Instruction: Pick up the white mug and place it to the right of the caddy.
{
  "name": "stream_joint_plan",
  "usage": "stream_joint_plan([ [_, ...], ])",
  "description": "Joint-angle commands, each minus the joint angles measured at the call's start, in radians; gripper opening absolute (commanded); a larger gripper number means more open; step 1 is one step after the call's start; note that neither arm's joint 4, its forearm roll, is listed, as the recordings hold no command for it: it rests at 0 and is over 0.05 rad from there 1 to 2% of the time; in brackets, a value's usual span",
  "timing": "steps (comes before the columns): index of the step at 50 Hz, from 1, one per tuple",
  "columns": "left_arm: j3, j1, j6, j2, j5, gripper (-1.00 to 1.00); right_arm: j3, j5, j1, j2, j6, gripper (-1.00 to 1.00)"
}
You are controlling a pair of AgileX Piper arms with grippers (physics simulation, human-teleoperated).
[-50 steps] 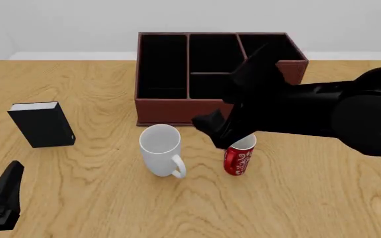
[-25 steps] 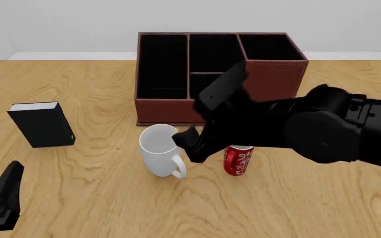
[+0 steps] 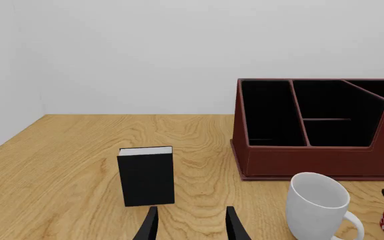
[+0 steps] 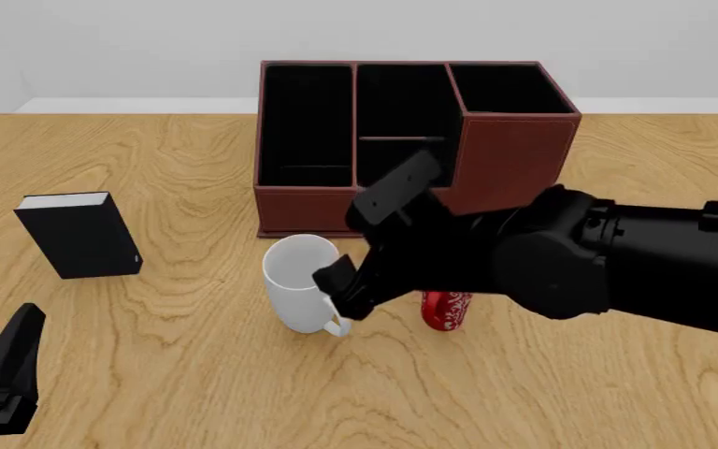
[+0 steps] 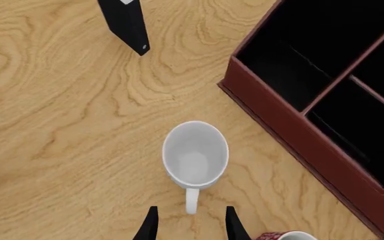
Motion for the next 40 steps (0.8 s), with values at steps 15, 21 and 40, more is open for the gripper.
stream_joint_plan([
  [15, 0.0, 0.0, 0.0, 0.0, 0.0, 1.0, 0.04, -0.078, -0.008, 0.093, 0.05, 1.0],
  [21, 0.0, 0.0, 0.0, 0.0, 0.0, 1.0, 0.059, -0.101, -0.027, 0.104, 0.041, 1.0],
  [40, 0.0, 0.0, 0.0, 0.0, 0.0, 1.0, 0.057, -0.136, -0.018, 0.167, 0.04, 1.0],
])
